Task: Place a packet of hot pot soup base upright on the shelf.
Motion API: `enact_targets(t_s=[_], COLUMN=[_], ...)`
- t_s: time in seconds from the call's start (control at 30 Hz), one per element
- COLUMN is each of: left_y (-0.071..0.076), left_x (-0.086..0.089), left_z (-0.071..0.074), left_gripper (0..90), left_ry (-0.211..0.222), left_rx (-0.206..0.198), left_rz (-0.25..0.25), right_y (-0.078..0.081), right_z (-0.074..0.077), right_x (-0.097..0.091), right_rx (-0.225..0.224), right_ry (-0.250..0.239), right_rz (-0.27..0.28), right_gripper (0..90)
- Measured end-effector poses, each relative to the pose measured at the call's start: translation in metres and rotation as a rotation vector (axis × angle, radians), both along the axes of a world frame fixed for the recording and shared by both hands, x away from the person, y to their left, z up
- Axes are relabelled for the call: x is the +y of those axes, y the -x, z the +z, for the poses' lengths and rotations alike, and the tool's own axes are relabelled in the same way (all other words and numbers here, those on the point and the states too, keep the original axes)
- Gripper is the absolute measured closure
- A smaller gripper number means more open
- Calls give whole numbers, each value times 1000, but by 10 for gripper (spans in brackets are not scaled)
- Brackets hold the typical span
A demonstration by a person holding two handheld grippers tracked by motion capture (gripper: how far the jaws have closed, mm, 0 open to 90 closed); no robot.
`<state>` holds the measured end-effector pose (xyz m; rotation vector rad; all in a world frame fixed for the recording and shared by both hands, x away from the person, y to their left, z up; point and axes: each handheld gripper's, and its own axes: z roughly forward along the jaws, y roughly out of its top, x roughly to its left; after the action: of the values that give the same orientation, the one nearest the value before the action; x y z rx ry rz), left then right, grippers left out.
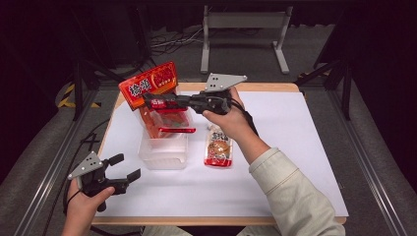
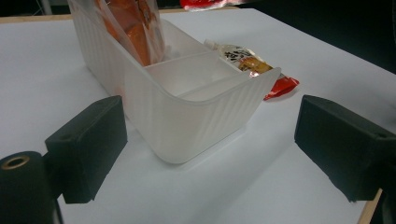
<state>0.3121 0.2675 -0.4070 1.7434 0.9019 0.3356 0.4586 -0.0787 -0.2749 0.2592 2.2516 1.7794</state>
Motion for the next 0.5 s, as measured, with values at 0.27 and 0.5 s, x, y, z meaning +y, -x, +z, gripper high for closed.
enact_targets(t_s=[0.27, 0.5], left_y=[-3, -4], left_x=[-1, -2], left_z=[-2, -3], left_gripper=[102, 102], left_ry=[-1, 0], left_rx=[4, 6], left_rz=[0, -4], right_y=[-1, 0], right_z=[-9, -16], right_x=[10, 16], right_rx=[-5, 7], right_ry=[-7, -3], right_rz=[14, 20], right_gripper=[900, 900])
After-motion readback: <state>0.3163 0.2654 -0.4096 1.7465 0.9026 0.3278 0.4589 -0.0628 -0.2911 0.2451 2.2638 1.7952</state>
